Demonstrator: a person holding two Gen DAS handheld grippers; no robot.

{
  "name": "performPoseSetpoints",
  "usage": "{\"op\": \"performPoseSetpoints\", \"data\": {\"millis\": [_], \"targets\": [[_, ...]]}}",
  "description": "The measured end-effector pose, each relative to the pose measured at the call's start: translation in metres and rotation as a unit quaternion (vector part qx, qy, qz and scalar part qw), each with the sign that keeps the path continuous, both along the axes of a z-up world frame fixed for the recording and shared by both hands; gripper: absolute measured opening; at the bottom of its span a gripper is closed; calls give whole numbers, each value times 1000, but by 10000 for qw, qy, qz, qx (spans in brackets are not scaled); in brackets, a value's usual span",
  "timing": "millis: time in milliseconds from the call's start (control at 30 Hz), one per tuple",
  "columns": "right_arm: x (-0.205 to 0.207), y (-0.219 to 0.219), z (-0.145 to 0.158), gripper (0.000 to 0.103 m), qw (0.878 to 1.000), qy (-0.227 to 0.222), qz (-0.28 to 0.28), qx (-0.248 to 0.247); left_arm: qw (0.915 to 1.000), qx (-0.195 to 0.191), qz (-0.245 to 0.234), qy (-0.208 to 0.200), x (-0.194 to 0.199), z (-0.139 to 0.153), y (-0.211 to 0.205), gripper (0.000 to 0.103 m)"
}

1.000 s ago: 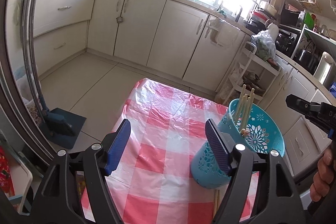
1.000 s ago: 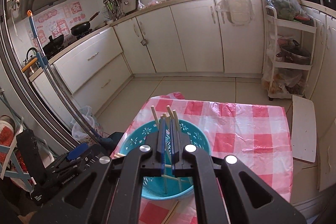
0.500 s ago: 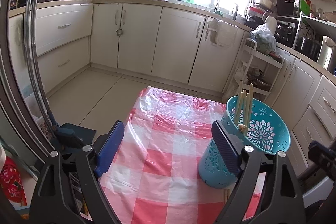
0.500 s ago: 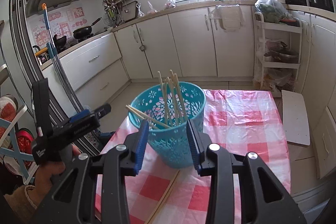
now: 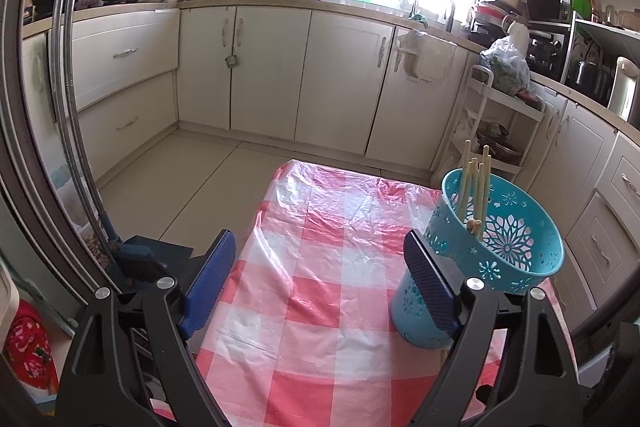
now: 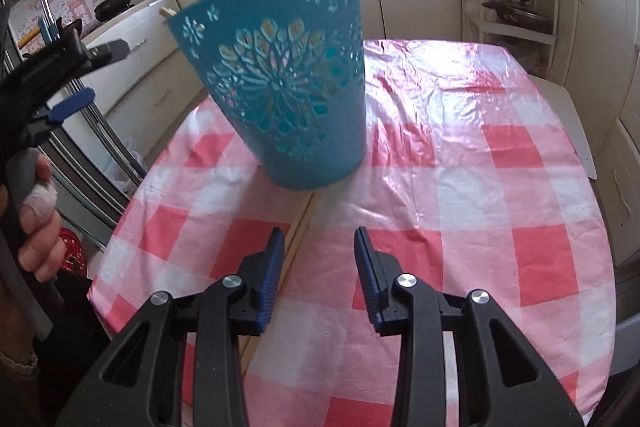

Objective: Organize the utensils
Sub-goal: 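Lower both tools back toward the last chopsticks beside the basket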

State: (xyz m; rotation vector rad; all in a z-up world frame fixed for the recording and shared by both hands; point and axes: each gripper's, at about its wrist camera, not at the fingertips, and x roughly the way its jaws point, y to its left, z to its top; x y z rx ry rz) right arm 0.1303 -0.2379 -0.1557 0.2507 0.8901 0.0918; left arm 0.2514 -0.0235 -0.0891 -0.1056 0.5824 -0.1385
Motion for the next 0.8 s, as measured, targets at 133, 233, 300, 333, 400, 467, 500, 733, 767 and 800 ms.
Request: {"op": "performPoseSetpoints", "data": {"millis": [133,233,300,333,400,467,500,733,767,800], "targets": [[5,3,-12,33,9999,161,22,-1,9999,92,8,83,-4,-2,6,82],[7,8,-15,33,9998,161,80,-28,9997,193,-19,151,-11,-6,8,82],[8,11,-16,33,9998,161,121,-37,9993,263,-45,270,-16,-12,7,82],[9,13,-17,33,9997,177,144,-74,9989,285,-78,359,-18,-17,7,82],[11,18,-18,33,9994,151,188,-237,9982,333,-143,476,-21,-22,4,82],[11,23,-18,32,9985,130,262,-456,9972,450,-242,553,-24,-28,-3,82],[11,23,-18,31,9980,150,292,-536,9965,509,-305,588,-26,-30,-8,82],[17,13,-16,16,9904,556,783,-991,9783,1027,-1304,1237,-42,-68,-61,82],[17,7,-16,15,9905,601,772,-966,9732,1100,-1509,1339,-45,-75,-72,82],[16,-1,-16,14,9916,629,730,-864,9682,1214,-1681,1402,-47,-81,-82,82]]}}
